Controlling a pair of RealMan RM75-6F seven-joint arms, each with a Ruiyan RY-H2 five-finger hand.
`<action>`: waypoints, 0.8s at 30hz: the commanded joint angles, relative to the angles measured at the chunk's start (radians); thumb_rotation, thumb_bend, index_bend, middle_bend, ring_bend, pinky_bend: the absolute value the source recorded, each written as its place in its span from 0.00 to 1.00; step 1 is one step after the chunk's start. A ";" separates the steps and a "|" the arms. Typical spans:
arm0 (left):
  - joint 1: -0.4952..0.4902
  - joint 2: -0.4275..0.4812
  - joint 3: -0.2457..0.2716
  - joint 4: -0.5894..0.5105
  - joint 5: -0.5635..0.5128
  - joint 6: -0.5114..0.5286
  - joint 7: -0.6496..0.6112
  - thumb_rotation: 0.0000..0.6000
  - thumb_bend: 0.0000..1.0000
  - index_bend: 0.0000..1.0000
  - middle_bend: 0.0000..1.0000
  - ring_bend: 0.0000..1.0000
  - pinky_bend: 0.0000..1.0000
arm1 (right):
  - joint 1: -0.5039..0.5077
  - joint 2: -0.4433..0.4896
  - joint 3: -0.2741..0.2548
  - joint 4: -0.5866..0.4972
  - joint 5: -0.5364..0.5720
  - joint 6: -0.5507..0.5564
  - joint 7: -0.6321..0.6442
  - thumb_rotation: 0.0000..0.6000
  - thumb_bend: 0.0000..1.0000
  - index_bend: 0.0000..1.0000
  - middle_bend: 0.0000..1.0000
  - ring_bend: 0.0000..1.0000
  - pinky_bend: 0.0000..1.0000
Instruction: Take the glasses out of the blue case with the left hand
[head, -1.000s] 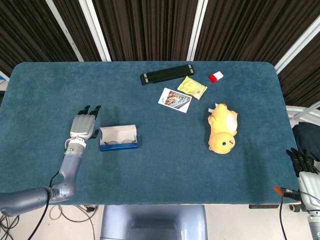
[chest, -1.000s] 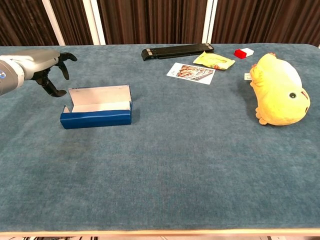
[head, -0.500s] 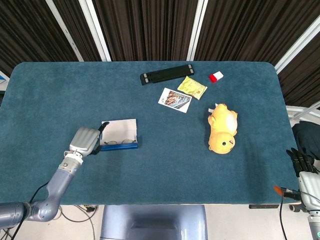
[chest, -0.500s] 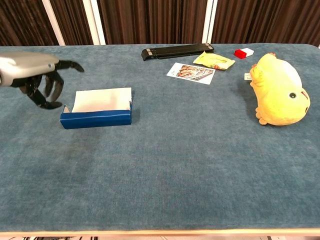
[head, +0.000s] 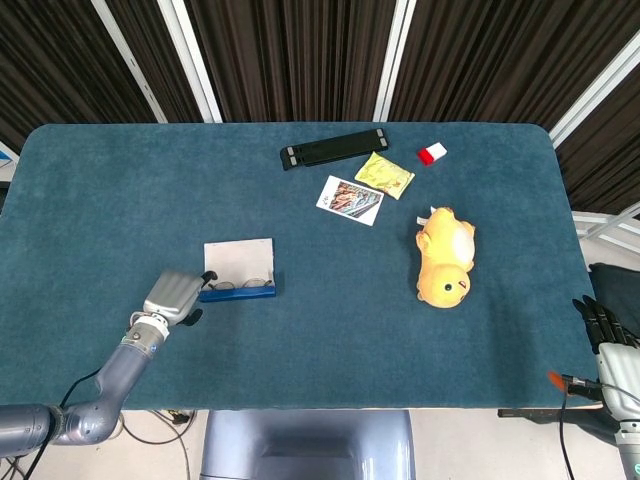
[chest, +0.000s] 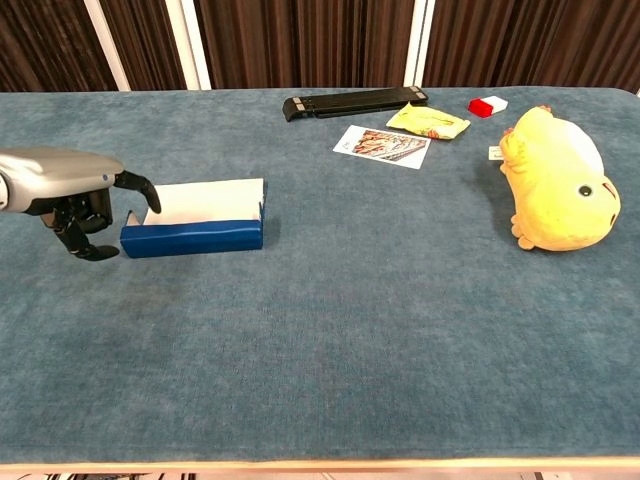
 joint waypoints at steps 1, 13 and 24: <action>0.000 -0.001 0.004 0.002 -0.006 0.001 0.001 1.00 0.34 0.25 0.91 0.82 0.93 | 0.000 0.000 0.000 0.001 0.000 0.000 0.000 1.00 0.16 0.00 0.00 0.00 0.20; 0.017 0.025 0.027 0.007 -0.020 0.016 -0.009 1.00 0.34 0.36 0.91 0.82 0.93 | 0.000 0.000 0.000 -0.001 -0.001 0.001 -0.002 1.00 0.16 0.00 0.00 0.00 0.20; 0.030 0.090 0.065 -0.083 -0.037 -0.012 -0.017 1.00 0.34 0.39 0.91 0.82 0.93 | 0.000 -0.001 0.000 -0.001 0.001 0.000 -0.003 1.00 0.16 0.00 0.00 0.00 0.20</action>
